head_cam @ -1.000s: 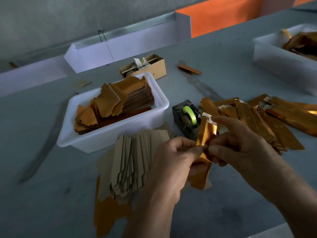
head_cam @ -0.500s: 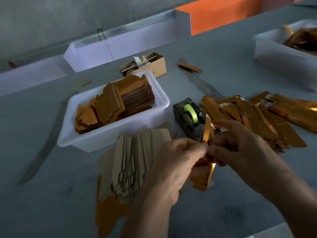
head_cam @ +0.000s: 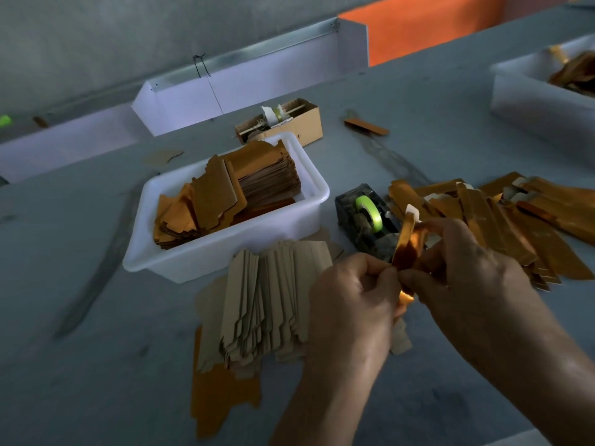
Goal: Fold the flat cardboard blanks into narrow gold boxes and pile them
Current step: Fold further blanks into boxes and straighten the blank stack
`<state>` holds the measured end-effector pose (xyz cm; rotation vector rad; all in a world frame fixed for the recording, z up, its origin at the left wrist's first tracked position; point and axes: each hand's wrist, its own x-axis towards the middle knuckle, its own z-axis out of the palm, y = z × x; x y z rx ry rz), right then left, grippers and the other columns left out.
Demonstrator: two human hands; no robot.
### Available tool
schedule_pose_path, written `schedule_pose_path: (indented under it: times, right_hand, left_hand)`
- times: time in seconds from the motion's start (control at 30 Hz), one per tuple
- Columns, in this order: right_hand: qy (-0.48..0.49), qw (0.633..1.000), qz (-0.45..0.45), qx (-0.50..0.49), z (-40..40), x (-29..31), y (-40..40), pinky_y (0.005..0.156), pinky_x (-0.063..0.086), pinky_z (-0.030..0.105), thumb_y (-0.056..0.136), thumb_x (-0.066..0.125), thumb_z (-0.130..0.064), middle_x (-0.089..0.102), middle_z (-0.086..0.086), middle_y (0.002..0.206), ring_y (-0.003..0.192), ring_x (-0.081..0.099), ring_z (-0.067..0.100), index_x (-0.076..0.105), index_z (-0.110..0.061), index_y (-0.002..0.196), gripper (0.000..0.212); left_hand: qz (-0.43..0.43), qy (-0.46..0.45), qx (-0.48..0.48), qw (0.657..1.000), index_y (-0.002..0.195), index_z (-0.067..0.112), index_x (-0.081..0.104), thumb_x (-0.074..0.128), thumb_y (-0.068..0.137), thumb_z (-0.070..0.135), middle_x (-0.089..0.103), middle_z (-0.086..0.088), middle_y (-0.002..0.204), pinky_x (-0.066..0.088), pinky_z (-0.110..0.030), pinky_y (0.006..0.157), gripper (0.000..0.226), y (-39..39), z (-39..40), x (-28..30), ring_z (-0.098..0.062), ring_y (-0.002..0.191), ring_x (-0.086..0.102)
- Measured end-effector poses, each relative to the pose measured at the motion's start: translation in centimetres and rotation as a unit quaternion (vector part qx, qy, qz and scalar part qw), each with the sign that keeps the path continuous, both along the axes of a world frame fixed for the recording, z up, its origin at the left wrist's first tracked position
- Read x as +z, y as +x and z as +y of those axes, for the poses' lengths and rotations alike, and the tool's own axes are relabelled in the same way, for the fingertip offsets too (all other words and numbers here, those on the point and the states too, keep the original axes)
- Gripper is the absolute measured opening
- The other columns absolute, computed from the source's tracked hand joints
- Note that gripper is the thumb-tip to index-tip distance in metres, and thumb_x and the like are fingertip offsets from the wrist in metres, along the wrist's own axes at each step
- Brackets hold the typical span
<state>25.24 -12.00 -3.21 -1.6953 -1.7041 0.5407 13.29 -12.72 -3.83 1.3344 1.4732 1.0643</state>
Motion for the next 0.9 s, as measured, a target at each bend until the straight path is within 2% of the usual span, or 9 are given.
schedule_pose_path:
  times: [0.17,0.23,0.3,0.37,0.43,0.53,0.7,0.8,0.9]
  right_hand:
    - [-0.003,0.998,-0.05,-0.036,0.2,0.6,-0.2,0.053,0.046,0.028,0.068,0.065,-0.055,0.054,-0.01,0.067,0.061,0.054,0.009,0.044,-0.018,0.119,0.066]
    - [-0.001,0.998,-0.052,-0.026,0.3,0.5,0.4,0.051,0.043,0.025,0.054,0.053,-0.066,0.052,-0.01,0.066,0.059,0.052,0.008,0.047,-0.021,0.112,0.074]
    - [-0.029,0.997,0.068,0.008,0.2,0.2,0.6,0.055,0.04,0.019,0.049,0.052,-0.061,0.058,-0.008,0.069,0.066,0.057,0.006,0.052,-0.031,0.101,0.059]
    - [-0.086,0.961,0.26,0.037,0.3,-0.2,0.4,0.067,0.046,0.023,0.054,0.058,-0.049,0.069,-0.004,0.077,0.075,0.065,0.011,0.058,-0.036,0.092,0.041]
    - [-0.103,0.93,0.349,0.049,0.2,-0.8,0.1,0.07,0.049,0.027,0.069,0.063,-0.035,0.072,-0.006,0.08,0.076,0.068,0.01,0.064,-0.032,0.094,0.025]
    - [-0.101,0.934,0.34,0.051,0.1,-1.5,-0.4,0.063,0.049,0.025,0.084,0.06,-0.02,0.071,-0.01,0.076,0.071,0.068,0.006,0.065,-0.035,0.092,0.018]
    - [-0.122,0.924,0.357,0.063,0.5,-1.5,-0.6,0.067,0.049,0.027,0.086,0.058,-0.023,0.07,-0.018,0.078,0.074,0.068,0.003,0.067,-0.05,0.073,0.032]
    - [-0.128,0.926,0.339,0.101,0.6,-1.2,-0.8,0.073,0.051,0.028,0.067,0.062,-0.048,0.072,-0.015,0.081,0.077,0.068,0.003,0.067,-0.049,0.078,0.012]
    - [-0.107,0.943,0.302,0.093,0.6,-1.1,-0.8,0.059,0.052,0.017,0.064,0.066,-0.042,0.071,-0.016,0.076,0.07,0.068,0.002,0.065,-0.05,0.074,0.012]
  left_hand:
    - [-0.025,0.003,0.0,1.0,0.083,0.013,0.07,0.06,0.092,0.014,0.073,-0.003,0.076,0.061,-0.038,0.07,0.013,-0.7,-0.1,0.2,-0.014,0.07,0.072]
    - [-0.051,-0.009,-0.011,0.999,0.086,0.015,0.069,0.06,0.092,0.016,0.074,0.001,0.08,0.06,-0.031,0.068,0.01,-1.0,-0.2,0.5,-0.012,0.073,0.072]
    - [-0.063,-0.021,-0.029,0.997,0.089,0.017,0.068,0.06,0.092,0.018,0.074,0.004,0.082,0.06,-0.029,0.069,0.009,-1.1,-0.2,0.8,-0.01,0.076,0.072]
    - [-0.067,-0.036,-0.031,0.997,0.092,0.018,0.068,0.06,0.092,0.02,0.073,0.004,0.081,0.059,-0.025,0.068,0.008,-0.9,-0.2,0.8,-0.007,0.075,0.071]
    - [-0.082,-0.067,-0.033,0.994,0.101,0.019,0.064,0.061,0.091,0.024,0.073,-0.002,0.087,0.06,-0.032,0.07,0.011,-0.9,-0.2,0.7,-0.013,0.077,0.071]
    - [-0.072,-0.107,-0.051,0.99,0.107,0.021,0.057,0.061,0.091,0.03,0.072,-0.008,0.094,0.06,-0.04,0.072,0.019,-1.2,-0.2,0.6,-0.019,0.081,0.072]
    - [-0.064,-0.119,-0.06,0.989,0.104,0.015,0.058,0.058,0.093,0.024,0.072,-0.006,0.088,0.051,-0.019,0.05,0.014,-2.2,0.1,1.1,-0.01,0.069,0.071]
    - [-0.051,-0.106,-0.049,0.992,0.102,0.014,0.059,0.058,0.094,0.022,0.072,-0.006,0.085,0.053,-0.02,0.052,0.012,-2.4,0.2,1.2,-0.011,0.069,0.072]
    - [-0.042,-0.111,-0.051,0.992,0.103,0.015,0.059,0.058,0.094,0.022,0.072,-0.006,0.088,0.058,-0.025,0.06,0.011,-2.5,0.1,1.1,-0.014,0.074,0.072]
